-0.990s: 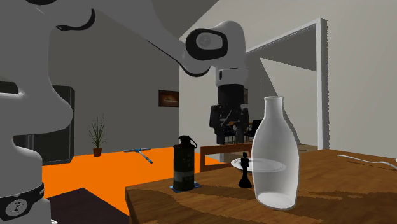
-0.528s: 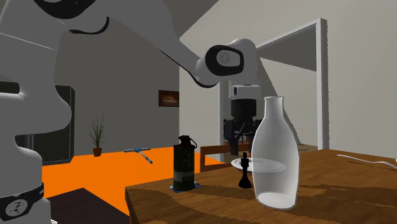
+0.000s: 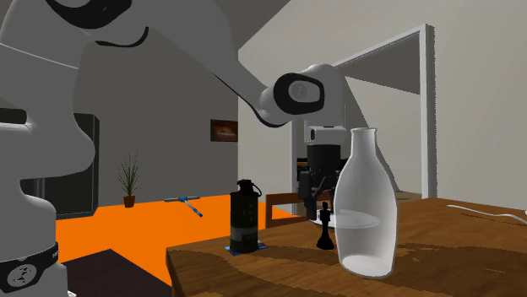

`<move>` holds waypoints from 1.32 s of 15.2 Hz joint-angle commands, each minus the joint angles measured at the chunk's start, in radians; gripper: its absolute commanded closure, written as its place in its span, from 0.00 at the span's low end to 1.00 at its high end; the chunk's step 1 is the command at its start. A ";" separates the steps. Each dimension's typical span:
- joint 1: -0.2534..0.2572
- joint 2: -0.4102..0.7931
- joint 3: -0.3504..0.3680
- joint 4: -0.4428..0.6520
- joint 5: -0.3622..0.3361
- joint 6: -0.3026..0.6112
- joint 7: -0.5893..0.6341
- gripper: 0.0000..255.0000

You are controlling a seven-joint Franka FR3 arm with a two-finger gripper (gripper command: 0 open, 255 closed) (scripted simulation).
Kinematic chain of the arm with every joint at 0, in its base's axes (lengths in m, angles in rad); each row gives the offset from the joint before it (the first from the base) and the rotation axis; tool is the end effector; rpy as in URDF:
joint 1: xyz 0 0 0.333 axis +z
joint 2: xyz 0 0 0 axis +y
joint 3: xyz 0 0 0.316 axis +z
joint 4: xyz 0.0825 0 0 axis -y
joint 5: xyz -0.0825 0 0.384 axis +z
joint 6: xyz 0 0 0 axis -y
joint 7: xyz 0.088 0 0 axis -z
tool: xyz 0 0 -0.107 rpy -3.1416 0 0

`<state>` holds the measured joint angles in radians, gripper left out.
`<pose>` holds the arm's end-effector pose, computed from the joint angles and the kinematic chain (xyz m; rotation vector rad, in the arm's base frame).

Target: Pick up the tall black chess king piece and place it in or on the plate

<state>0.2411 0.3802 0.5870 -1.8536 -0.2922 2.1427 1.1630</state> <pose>0.4497 0.4364 0.3455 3.0924 -0.3172 0.0342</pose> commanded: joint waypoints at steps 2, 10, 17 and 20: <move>0.000 0.001 0.000 0.000 -0.001 0.001 0.001 0.00; 0.000 0.000 0.000 0.000 0.000 0.001 0.001 1.00; -0.005 -0.019 0.007 0.015 0.015 -0.031 -0.010 1.00; -0.009 -0.038 0.014 0.033 0.030 -0.063 -0.021 1.00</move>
<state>0.2346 0.3509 0.5983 -1.8242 -0.2685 2.0900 1.1470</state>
